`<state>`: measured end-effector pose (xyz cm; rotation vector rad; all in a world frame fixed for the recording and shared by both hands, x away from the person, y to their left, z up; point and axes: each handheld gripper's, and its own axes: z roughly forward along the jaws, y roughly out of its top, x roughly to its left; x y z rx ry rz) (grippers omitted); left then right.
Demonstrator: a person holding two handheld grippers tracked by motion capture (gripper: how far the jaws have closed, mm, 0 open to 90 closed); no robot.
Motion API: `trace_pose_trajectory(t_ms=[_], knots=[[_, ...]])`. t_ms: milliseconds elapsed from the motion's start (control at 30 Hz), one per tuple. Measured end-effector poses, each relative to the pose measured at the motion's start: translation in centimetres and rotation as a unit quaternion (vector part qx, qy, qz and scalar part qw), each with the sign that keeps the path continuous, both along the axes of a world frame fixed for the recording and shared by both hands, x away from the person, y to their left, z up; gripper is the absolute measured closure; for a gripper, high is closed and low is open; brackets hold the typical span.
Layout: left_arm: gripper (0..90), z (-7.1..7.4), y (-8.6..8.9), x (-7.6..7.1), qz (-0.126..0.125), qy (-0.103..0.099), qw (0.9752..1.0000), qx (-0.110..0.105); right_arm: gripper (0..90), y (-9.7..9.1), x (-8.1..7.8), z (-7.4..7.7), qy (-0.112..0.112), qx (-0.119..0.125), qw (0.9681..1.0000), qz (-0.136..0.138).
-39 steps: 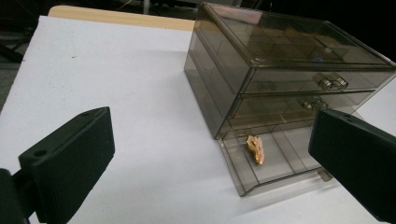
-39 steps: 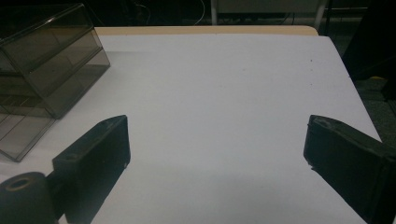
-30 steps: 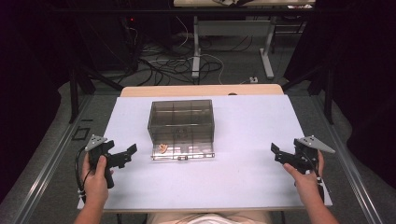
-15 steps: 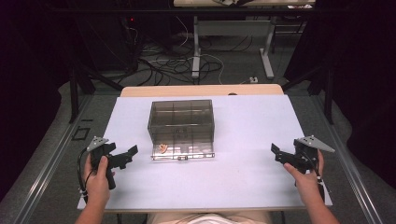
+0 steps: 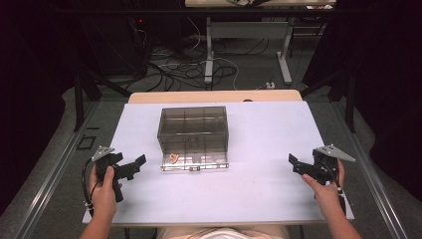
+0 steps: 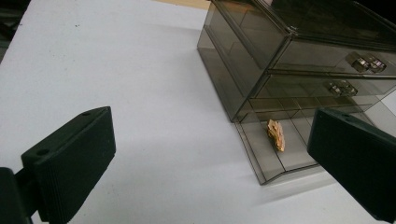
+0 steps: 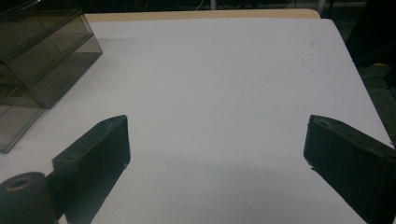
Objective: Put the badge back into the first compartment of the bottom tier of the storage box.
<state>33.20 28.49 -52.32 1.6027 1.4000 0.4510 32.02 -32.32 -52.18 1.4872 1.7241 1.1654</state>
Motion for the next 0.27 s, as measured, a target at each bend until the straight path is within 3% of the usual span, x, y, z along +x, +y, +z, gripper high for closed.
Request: trace_pose_trajectory(t_ms=[267], knots=[[0.9, -0.03, 0.00, 0.04, 0.000, 0.000, 1.0000, 0.000, 6.8, -0.08, 0.02, -0.07, 0.008, -0.002, 1.0000, 0.000]])
